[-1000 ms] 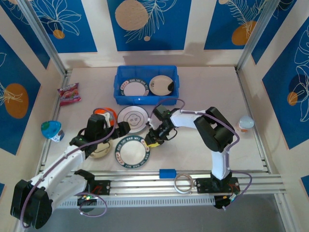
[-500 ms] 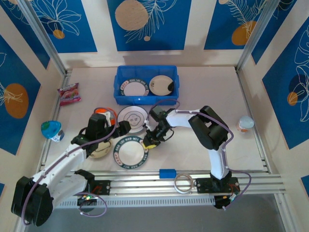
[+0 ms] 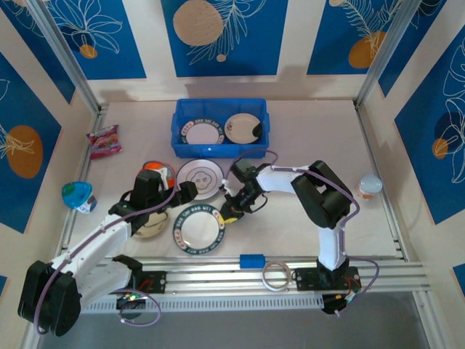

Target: Place the plates into the plastic bin on the countertop

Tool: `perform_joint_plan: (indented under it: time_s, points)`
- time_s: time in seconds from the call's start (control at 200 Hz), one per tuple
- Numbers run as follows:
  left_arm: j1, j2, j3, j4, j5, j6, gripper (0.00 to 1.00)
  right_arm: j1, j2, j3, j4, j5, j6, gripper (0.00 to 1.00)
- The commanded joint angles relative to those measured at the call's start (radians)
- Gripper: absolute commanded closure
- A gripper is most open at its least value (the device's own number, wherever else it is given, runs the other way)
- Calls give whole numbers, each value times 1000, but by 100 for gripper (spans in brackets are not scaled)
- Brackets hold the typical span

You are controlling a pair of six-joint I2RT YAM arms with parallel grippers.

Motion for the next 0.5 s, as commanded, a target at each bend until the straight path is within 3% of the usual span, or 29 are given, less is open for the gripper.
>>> perform_joint_plan:
  time_s: [0.0, 0.265, 0.495]
  points:
    - [-7, 20, 68, -5, -5, 38, 7, -21, -124, -16, -62, -11, -4, 100]
    - [2, 58, 218, -74, -7, 103, 9, -142, -315, -42, -66, 0, 64, 100]
    - [12, 80, 222, -4, 1, 81, 11, -305, -378, -24, 26, -60, 218, 100]
